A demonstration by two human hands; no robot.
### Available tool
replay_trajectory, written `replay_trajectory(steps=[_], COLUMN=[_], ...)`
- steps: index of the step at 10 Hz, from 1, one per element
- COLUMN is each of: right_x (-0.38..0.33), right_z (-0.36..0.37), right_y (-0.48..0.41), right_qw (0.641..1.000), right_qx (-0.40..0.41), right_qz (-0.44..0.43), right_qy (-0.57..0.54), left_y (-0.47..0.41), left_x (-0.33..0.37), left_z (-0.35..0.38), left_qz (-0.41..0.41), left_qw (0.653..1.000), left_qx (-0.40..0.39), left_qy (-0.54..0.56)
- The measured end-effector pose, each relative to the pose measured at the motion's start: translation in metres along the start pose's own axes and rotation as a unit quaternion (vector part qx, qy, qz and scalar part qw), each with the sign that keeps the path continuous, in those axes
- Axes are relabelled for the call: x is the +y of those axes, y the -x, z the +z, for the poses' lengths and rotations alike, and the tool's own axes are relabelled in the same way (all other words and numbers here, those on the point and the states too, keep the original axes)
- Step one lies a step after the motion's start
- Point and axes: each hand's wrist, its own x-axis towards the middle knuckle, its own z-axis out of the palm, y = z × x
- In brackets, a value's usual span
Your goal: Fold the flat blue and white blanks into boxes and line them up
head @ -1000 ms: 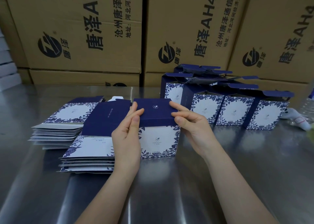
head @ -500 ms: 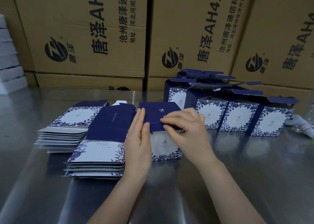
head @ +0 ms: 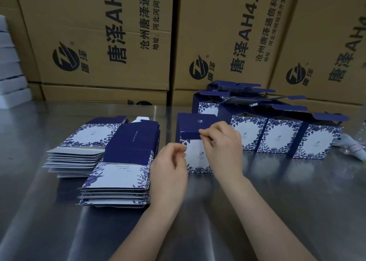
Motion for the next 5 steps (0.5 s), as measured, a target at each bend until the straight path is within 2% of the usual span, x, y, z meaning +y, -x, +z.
replay_trajectory(steps=[1,2,3,4,5], right_x=[0.003,0.011,0.025,0.037,0.04], right_z=[0.007,0.014,0.019,0.018,0.005], right_y=[-0.01,-0.019,-0.028,-0.035,-0.043], right_qw=[0.999,0.995,0.981,0.966,0.964], right_qx=[-0.036,-0.092,-0.172,-0.243,-0.253], right_qz=[0.007,0.002,0.0,0.001,0.075], right_qy=[0.022,0.046,0.092,0.09,-0.032], left_y=[0.003,0.012,0.025,0.035,0.043], left_x=[0.002,0.008,0.016,0.025,0.032], left_z=[0.002,0.005,0.007,0.009,0.011], left_qz=[-0.006,0.029,0.085,0.123,0.156], left_qw=[0.996,0.969,0.927,0.894,0.875], left_qx=[-0.08,-0.205,-0.311,-0.377,-0.418], left_qy=[-0.039,-0.134,-0.191,-0.208,-0.188])
